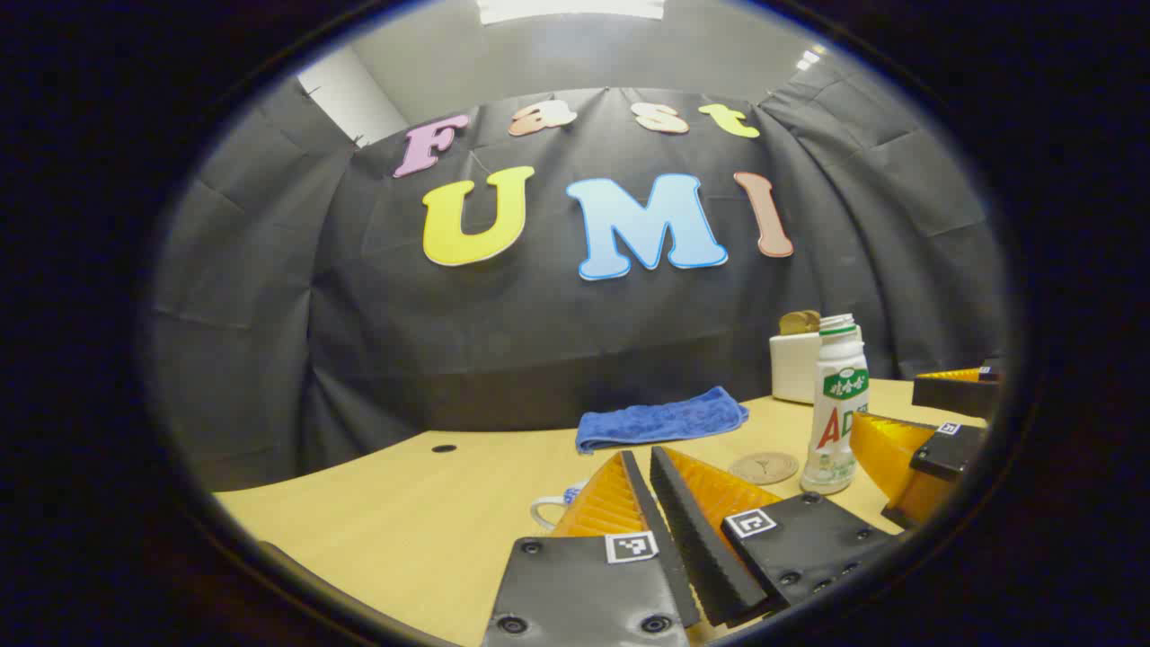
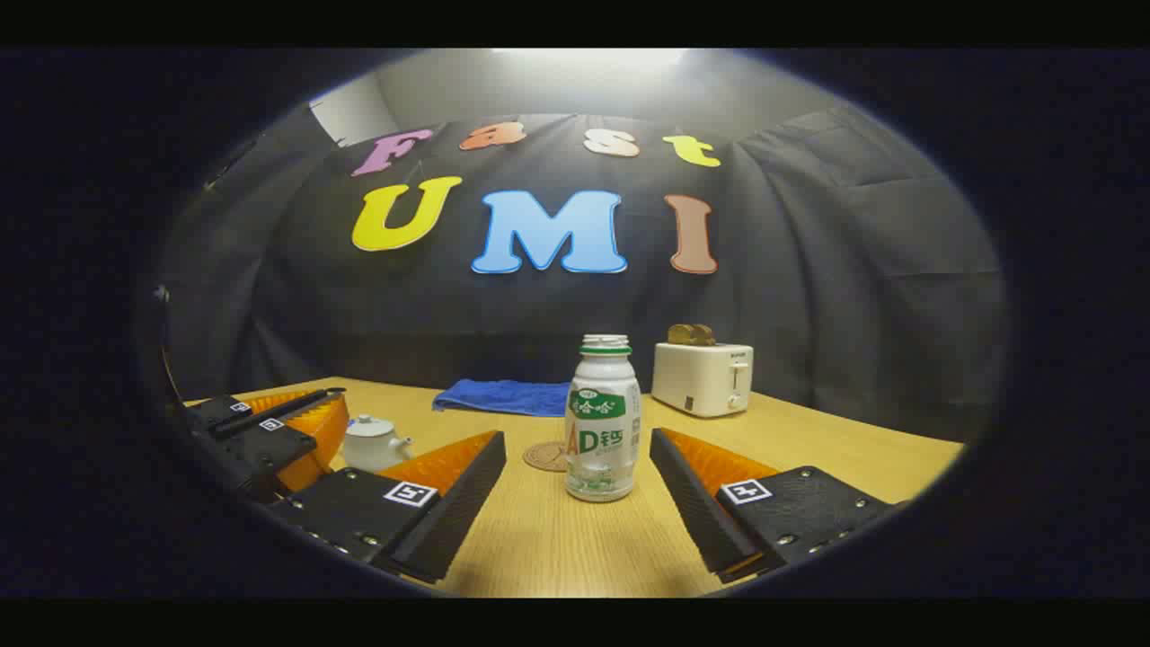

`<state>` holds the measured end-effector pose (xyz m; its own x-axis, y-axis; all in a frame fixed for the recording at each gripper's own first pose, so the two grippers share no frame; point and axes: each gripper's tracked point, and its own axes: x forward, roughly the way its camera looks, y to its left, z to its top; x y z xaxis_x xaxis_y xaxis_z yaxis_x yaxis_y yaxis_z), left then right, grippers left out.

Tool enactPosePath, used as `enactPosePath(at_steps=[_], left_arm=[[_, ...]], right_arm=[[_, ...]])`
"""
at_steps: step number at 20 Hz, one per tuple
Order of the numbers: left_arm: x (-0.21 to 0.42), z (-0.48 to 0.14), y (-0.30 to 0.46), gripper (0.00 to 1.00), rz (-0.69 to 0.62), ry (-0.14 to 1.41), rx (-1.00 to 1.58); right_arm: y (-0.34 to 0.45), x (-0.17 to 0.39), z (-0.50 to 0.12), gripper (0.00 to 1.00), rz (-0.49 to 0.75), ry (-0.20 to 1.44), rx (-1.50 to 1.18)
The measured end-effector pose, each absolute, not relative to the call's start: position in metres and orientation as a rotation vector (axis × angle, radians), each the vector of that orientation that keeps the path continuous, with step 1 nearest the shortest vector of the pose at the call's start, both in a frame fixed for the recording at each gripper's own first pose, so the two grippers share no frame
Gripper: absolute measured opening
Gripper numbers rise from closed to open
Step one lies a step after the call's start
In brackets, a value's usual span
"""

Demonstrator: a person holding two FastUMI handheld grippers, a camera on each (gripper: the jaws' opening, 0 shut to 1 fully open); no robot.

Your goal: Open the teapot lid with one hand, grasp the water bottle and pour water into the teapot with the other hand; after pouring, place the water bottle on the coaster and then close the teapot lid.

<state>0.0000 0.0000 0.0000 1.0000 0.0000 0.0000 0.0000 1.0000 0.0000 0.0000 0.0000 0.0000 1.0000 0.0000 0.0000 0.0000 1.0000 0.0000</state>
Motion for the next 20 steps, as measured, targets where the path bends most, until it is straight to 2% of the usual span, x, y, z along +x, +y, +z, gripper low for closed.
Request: enactPosePath(at_steps=[3, 7, 8, 10, 11, 13, 16, 17, 18, 19, 20], left_arm=[[0.012, 0.003, 0.004, 0.15, -0.003, 0.023, -0.041], [0.030, -0.014, 0.011, 0.15, -0.022, 0.136, -0.099], [0.034, -0.022, 0.010, 1.00, -0.031, 0.164, -0.108], [0.037, -0.028, 0.017, 1.00, -0.019, 0.184, -0.107], [0.038, -0.027, 0.018, 0.25, -0.017, 0.187, -0.100], [0.036, -0.025, 0.018, 0.29, -0.021, 0.180, -0.086], [0.043, -0.026, 0.017, 0.00, -0.028, 0.175, -0.064], [0.046, -0.026, 0.017, 0.00, -0.028, 0.171, -0.060], [0.049, -0.026, 0.017, 1.00, -0.028, 0.170, -0.055], [0.052, -0.026, 0.019, 0.31, -0.026, 0.171, -0.051], [0.056, -0.028, 0.019, 0.31, -0.028, 0.175, -0.050]], right_arm=[[-0.002, 0.004, 0.002, 0.99, 0.007, -0.001, -0.020], [-0.006, 0.007, 0.002, 0.99, 0.003, 0.010, -0.023], [-0.008, 0.008, 0.002, 0.99, -0.001, 0.009, -0.024], [-0.008, 0.010, 0.002, 0.99, 0.000, 0.008, -0.020], [-0.008, 0.011, 0.003, 0.99, 0.000, 0.008, -0.019], [-0.007, 0.013, 0.001, 0.99, 0.005, 0.013, -0.019], [-0.005, 0.016, -0.001, 0.99, 0.012, 0.020, -0.025], [-0.005, 0.016, -0.001, 0.99, 0.014, 0.018, -0.027], [-0.005, 0.016, 0.000, 0.99, 0.015, 0.015, -0.032], [-0.005, 0.016, 0.001, 0.99, 0.016, 0.013, -0.037], [-0.004, 0.017, 0.001, 0.99, 0.017, 0.010, -0.040]])
